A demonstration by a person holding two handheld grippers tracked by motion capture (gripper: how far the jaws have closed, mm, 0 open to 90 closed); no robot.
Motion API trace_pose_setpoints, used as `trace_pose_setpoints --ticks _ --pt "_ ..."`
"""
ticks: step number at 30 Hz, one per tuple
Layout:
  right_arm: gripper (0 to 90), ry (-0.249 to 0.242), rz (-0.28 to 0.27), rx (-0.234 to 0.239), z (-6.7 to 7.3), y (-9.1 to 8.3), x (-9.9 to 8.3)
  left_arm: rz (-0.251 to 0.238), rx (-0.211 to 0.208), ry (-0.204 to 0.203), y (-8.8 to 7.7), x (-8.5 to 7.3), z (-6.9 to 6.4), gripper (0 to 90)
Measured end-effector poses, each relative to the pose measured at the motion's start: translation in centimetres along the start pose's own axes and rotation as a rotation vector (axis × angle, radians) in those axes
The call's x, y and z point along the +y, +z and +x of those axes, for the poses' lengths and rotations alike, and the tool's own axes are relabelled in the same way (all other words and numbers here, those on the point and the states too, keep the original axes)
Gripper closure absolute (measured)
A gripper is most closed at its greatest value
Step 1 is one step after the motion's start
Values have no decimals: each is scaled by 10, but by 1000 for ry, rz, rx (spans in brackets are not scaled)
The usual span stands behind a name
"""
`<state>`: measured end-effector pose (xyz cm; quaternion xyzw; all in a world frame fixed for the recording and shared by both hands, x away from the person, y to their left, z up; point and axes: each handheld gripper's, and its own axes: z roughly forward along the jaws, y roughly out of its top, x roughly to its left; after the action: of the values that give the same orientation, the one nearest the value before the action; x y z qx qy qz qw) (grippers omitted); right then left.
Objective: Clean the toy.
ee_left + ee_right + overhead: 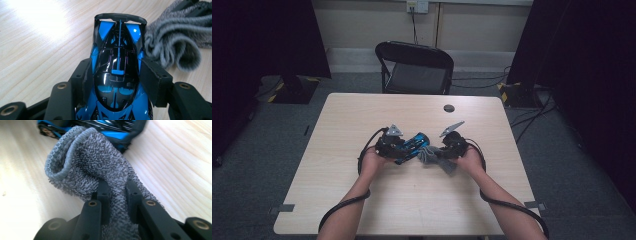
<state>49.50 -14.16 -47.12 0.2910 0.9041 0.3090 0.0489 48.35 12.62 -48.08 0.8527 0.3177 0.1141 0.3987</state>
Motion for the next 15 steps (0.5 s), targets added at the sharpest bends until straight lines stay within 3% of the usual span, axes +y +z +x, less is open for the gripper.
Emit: trace_pose_setpoints --ticks 15 --pt "777 43 -19 -62 -8 -5 -5 2 0 -2 0 0 0 445"
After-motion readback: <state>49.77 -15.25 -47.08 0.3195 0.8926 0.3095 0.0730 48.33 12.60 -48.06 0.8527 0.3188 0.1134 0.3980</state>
